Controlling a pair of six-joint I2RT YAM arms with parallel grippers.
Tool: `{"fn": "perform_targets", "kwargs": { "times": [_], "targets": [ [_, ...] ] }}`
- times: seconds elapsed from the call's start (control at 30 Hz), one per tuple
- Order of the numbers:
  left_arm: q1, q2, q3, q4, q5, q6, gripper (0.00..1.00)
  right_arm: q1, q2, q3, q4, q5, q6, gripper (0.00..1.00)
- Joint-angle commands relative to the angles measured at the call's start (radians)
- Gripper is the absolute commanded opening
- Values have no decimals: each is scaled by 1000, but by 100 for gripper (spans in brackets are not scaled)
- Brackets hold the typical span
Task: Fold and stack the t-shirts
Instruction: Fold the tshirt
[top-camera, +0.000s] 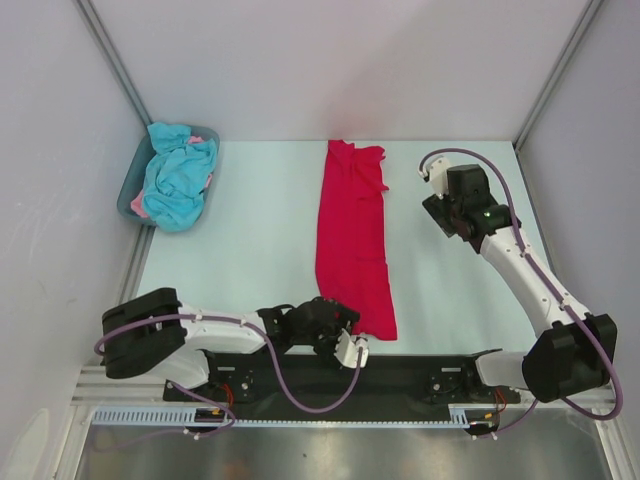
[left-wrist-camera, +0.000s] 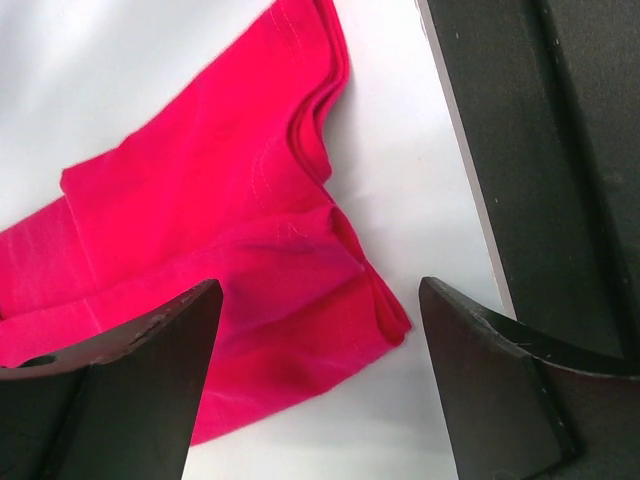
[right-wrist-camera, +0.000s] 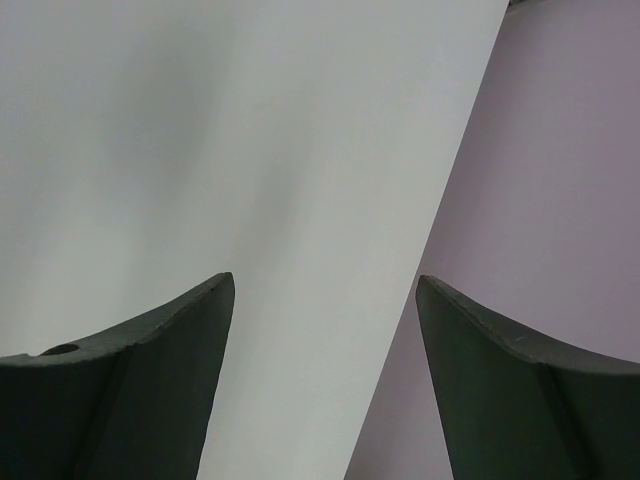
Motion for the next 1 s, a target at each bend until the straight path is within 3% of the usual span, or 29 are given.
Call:
{"fn": "perform_targets", "kwargs": {
  "times": [0.0,0.2,0.4,0.63,0.97],
  "targets": [
    [-6,-21,17,-170,-20,18,87,1,-23,-8,36,30,14,79],
    [-6,-78,11,-267,-21,30,86,6,-9,-13,53,34,11,79],
    [-9,-18,26,-262,-38,33,83,27,3,-8,64,54,11,79],
    [-9,29,54,-265,-41,44,66,27,-12,-9,64,65,2,79],
    [-9,22,61,-325,-32,53,58,24,-25,-6,67,70,-9,78]
  ]
}}
